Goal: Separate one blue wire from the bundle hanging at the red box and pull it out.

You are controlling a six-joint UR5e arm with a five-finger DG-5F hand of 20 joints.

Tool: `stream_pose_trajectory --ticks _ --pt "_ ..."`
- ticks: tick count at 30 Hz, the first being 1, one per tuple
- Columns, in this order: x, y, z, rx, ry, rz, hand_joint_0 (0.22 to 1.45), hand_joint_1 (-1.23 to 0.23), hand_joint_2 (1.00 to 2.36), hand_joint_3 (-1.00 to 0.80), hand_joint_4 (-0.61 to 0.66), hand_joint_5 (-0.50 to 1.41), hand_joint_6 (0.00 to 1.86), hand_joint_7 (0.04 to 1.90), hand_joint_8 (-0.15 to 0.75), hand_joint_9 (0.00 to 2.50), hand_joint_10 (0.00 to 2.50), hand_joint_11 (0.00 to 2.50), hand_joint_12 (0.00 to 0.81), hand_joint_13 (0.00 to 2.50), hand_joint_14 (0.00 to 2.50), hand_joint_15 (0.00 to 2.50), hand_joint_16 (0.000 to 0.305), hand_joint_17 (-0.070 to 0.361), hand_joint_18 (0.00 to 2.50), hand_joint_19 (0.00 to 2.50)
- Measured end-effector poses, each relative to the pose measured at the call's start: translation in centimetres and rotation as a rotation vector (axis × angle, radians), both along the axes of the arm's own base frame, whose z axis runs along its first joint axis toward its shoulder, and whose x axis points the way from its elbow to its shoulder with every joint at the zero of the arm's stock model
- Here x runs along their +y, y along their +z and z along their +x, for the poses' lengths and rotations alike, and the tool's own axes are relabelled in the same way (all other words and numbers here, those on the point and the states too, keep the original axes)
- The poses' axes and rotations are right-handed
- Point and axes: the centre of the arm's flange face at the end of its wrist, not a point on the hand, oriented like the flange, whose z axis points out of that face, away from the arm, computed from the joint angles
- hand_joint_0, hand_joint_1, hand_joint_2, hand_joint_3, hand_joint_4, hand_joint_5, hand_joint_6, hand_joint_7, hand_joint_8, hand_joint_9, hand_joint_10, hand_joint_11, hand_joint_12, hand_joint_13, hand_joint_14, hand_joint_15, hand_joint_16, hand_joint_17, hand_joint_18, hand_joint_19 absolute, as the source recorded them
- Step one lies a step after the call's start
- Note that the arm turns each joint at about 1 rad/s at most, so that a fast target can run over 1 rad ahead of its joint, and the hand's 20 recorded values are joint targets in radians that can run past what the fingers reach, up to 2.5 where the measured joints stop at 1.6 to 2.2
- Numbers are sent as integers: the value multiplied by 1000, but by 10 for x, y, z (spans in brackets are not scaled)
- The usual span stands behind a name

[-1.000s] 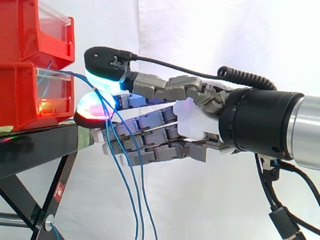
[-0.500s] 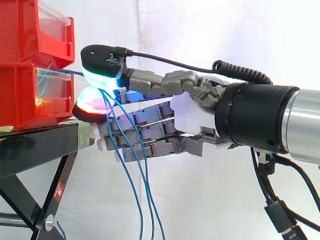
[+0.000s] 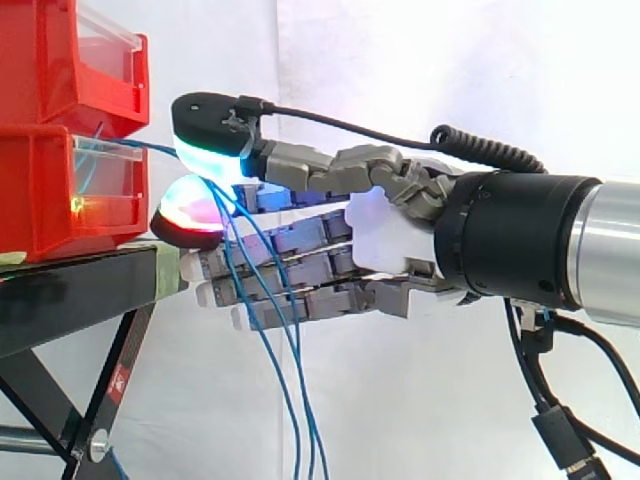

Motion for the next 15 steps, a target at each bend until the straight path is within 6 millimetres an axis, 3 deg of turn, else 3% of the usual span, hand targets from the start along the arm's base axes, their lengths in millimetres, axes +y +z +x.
stream_pose_trajectory --ticks 15 --pt "-2 5 -1 46 10 61 613 -668 1007 -421 248 -142 657 1028 346 744 10 410 423 568 11 334 56 126 524 297"
